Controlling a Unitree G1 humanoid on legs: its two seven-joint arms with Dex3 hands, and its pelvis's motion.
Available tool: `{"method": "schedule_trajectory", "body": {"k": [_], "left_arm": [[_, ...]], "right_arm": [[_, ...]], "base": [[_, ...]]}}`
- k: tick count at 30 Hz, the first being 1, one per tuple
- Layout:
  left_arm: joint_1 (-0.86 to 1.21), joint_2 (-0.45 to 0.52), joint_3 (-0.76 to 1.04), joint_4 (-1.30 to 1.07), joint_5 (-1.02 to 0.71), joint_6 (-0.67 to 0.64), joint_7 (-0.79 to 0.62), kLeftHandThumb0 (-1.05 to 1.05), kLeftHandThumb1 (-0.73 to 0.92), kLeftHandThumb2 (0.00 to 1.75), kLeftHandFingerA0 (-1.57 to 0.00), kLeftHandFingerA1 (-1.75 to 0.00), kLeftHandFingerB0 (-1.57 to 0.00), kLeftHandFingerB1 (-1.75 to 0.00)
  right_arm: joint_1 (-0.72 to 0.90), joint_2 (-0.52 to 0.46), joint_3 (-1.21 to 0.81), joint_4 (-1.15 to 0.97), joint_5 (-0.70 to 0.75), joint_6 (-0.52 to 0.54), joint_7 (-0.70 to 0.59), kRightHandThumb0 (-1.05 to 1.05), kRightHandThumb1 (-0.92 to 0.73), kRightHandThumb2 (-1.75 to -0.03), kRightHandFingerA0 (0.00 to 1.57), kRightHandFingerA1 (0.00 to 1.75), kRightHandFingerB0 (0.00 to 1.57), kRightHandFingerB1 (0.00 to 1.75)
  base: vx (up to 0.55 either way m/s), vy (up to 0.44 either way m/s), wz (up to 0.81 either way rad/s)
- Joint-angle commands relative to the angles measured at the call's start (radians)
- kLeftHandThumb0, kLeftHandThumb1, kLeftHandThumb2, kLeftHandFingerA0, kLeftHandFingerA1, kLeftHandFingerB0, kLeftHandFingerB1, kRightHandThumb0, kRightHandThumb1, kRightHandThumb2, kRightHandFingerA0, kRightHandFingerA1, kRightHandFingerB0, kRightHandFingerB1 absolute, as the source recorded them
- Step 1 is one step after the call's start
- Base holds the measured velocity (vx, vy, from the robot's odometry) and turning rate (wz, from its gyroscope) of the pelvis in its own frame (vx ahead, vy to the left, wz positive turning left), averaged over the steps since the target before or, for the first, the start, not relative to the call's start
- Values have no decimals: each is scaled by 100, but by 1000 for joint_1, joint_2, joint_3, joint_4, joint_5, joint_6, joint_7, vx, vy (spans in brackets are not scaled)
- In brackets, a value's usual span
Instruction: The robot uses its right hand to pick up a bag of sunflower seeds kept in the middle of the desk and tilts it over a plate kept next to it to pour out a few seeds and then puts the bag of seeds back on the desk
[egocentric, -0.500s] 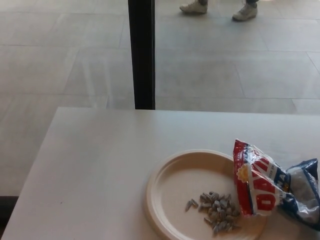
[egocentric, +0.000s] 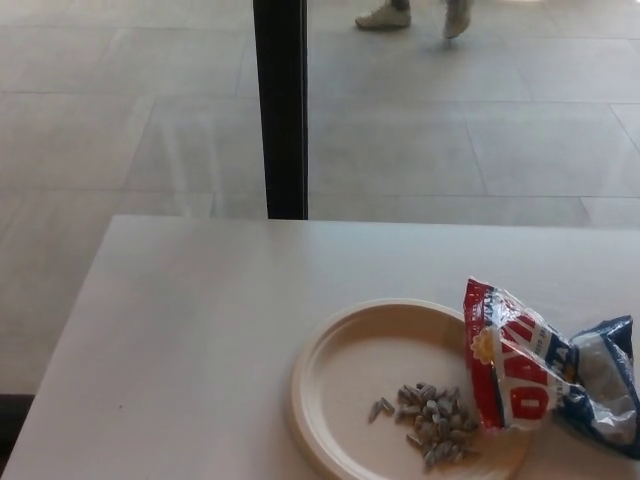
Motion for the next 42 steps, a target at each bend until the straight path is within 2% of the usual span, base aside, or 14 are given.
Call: {"method": "schedule_trajectory", "body": {"k": [1, 2, 5, 7, 8, 9, 13, 15, 17, 19, 29, 32, 36, 42], "left_arm": [[-20, 13, 83, -32, -116, -59, -155, -62, 50, 89, -49, -67, -38, -53], [-14, 16, 86, -32, -116, -57, -158, -58, 67, 60, -49, -60, -42, -39], [3, 28, 105, -18, -123, -40, -155, -58, 68, 61, -46, -57, -41, -39], [-6, 19, 125, -15, -135, -24, -141, -55, 67, 60, -49, -54, -43, -39], [-5, 15, 148, -2, -152, -12, -137, -56, 64, 60, -50, -51, -44, -39], [-2, 12, 158, 7, -154, -7, -123, -57, 64, 60, -50, -51, -44, -38], [-4, 2, 184, 12, -166, 15, -101, -58, 62, 59, -54, -52, -48, -39], [-9, -3, 186, 12, -161, 14, -90, -57, 62, 59, -54, -51, -49, -40], [-16, -5, 200, 11, -172, 19, -96, -57, 62, 59, -55, -54, -51, -42], [-31, -2, 207, 9, -173, 26, -89, -56, 62, 59, -51, -55, -54, -46], [-18, -22, 129, 11, -78, 14, -45, -55, 63, 58, -53, -58, -49, -45], [-4, -25, 79, 23, -38, 22, 9, -50, 61, 58, -61, -60, -59, -50], [57, -21, 66, 27, -43, -13, -22, -58, 65, 59, -53, -59, -49, -46], [73, -13, 85, 25, -80, -20, -28, -54, 61, 58, -60, -62, -59, -49]], "right_arm": [[2, -76, -411, 396, 254, -245, -128, -86, -53, -92, 0, 47, 9, 54], [2, -84, -424, 409, 255, -244, -129, -84, -54, -92, 0, 45, 3, 47], [8, -107, -472, 484, 263, -289, -136, -78, -70, -65, 0, 32, 0, 49], [-17, -134, -506, 568, 287, -315, -139, -83, -54, -93, 0, 46, 1, 43], [-22, -142, -525, 629, 291, -341, -175, -84, -69, -64, 0, 19, 0, 43], [-29, -143, -553, 694, 309, -362, -205, -90, -55, -96, 0, 48, 0, 43], [-20, -116, -564, 845, 313, -380, -262, -95, -61, -98, 0, 48, 0, 34], [-21, -122, -569, 891, 316, -364, -284, -83, -71, -69, 0, 14, 0, 8], [-40, -110, -585, 954, 333, -362, -353, -82, -52, -93, 0, 51, 0, 36], [-8, 4, -597, 786, 331, -282, -378, -63, -85, -63, 0, 11, 0, 0], [131, 331, -426, 473, 212, -147, -380, -56, -81, -64, 0, 33, 0, 16], [44, 166, -387, 898, 202, -274, -356, -56, -71, -62, 0, 28, 0, 18], [59, 166, -313, 924, 181, -318, -282, -55, -67, -60, 0, 52, 0, 44], [80, 152, -224, 970, 190, -385, -256, -56, -70, -63, 0, 30, 0, 39]], "base": [[0, 0, 0], [0, 0, 0], [0, 0, 0], [0, 0, 0], [0, 0, 0], [0, 0, 0], [0, 0, 0], [0, 0, 0], [0, 0, 0], [0, 0, 0], [0, 0, 0], [0, 0, 0], [0, 0, 0], [0, 0, 0]]}}
